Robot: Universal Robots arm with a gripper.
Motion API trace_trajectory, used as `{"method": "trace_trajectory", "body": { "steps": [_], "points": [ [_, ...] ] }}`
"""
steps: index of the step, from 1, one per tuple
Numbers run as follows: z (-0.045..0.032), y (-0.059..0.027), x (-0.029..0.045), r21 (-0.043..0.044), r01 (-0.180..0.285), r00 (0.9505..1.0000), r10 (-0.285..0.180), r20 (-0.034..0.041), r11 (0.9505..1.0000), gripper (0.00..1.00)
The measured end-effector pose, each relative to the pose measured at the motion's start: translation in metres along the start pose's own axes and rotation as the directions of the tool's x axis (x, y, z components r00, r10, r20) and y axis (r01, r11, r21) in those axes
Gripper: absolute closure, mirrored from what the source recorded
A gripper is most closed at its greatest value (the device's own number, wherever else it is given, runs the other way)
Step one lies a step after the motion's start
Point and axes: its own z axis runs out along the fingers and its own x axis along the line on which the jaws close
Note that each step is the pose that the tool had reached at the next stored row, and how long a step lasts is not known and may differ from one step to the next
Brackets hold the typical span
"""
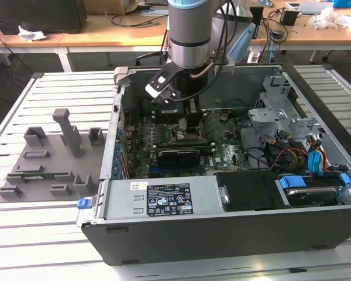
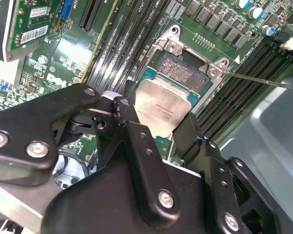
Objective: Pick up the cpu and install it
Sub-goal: 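Place the cpu into insertion slot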
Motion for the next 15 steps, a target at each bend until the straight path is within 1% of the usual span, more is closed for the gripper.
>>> {"method": "trace_trajectory", "body": {
  "steps": [2,6,12,15],
  "points": [
    [0.0011,0.0,0.0005,0.0001,0.008,1.0,-0.008,-0.0003,1.0,0.45],
    [0.0016,-0.0003,0.0008,-0.0001,0.007,1.0,-0.007,-0.0007,1.0,0.45],
    [0.0076,-0.0022,0.0072,0.0001,0.009,1.0,-0.009,0.003,1.0,0.45],
    [0.0133,-0.0032,0.0123,0.0001,0.012,0.9999,-0.012,0.007,0.9999,0.45]
  ]
}}
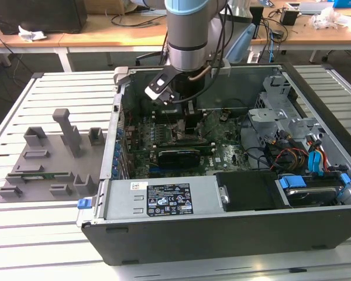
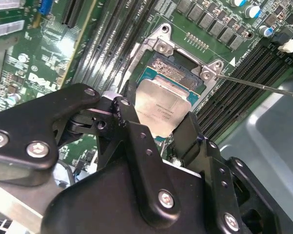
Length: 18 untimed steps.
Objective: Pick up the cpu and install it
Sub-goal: 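Place the cpu into insertion slot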
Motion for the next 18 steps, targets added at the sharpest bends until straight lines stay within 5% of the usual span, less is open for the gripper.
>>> {"method": "trace_trajectory", "body": {
  "steps": [6,18],
  "points": [
    [0.0107,-0.0018,0.0022,0.0004,0.001,1.0,-0.001,0.0068,1.0,0.45],
    [0.0154,-0.0021,0.0023,0.0005,0.001,1.0,-0.001,0.0075,1.0,0.45]
  ]
}}
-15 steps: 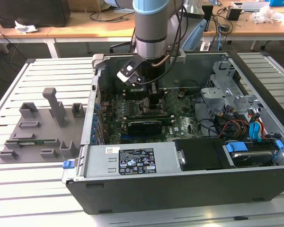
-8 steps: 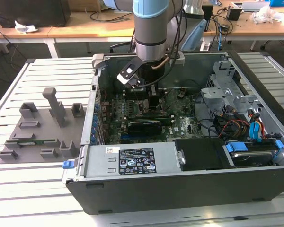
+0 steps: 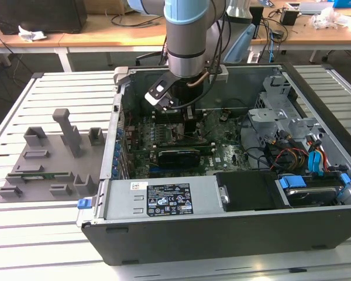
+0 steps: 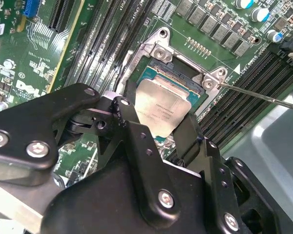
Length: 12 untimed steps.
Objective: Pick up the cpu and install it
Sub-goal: 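Place the cpu into insertion slot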
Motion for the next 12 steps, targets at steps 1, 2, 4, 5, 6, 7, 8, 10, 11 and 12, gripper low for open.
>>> {"method": "trace_trajectory", "body": {
  "steps": [1,2,4,5,6,7,8,10,11,12],
  "points": [
    [0.0002,0.0,0.0,-0.0001,0.0,1.0,0.0,-0.0002,1.0,0.45],
    [0.0002,0.0,0.0,-0.0001,0.0,1.0,0.0,-0.0002,1.0,0.45],
    [0.0011,0.0,0.0001,-0.0004,0.0,1.0,0.0,-0.0006,1.0,0.45],
    [0.0014,0.0,0.0001,-0.0003,0.0,1.0,0.0,-0.0004,1.0,0.45],
    [0.0024,-0.0001,0.0001,-0.0002,0.0,1.0,0.0,-0.0003,1.0,0.45],
    [0.003,-0.0001,0.0001,-0.0002,0.0,1.0,0.0,-0.0003,1.0,0.45],
    [0.0036,-0.0001,0.0001,-0.0002,0.0,1.0,0.0,-0.0002,1.0,0.45],
    [0.0042,-0.0002,0.0,0.0,0.0,1.0,0.0,0.0,1.0,0.45],
    [0.0042,-0.0002,0.0,0.0,0.0,1.0,0.0,0.0001,1.0,0.45],
    [0.0043,-0.0002,0.0001,-0.0002,0.0,1.0,0.0,-0.0002,1.0,0.45]
  ]
}}
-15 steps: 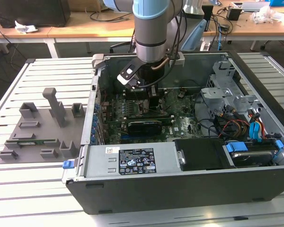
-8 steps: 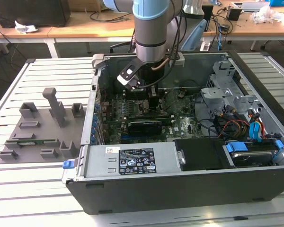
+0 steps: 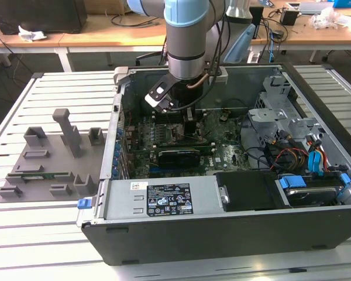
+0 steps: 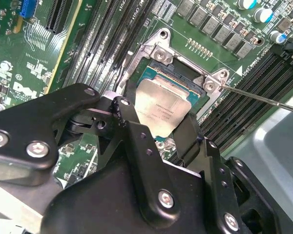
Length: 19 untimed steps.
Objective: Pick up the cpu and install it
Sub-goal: 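Place the cpu into insertion slot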
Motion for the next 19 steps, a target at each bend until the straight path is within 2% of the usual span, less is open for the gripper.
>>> {"method": "trace_trajectory", "body": {
  "steps": [19],
  "points": [
    [0.0054,-0.0002,0.0001,0.0,-0.001,1.0,0.001,0.0,1.0,0.45]
  ]
}}
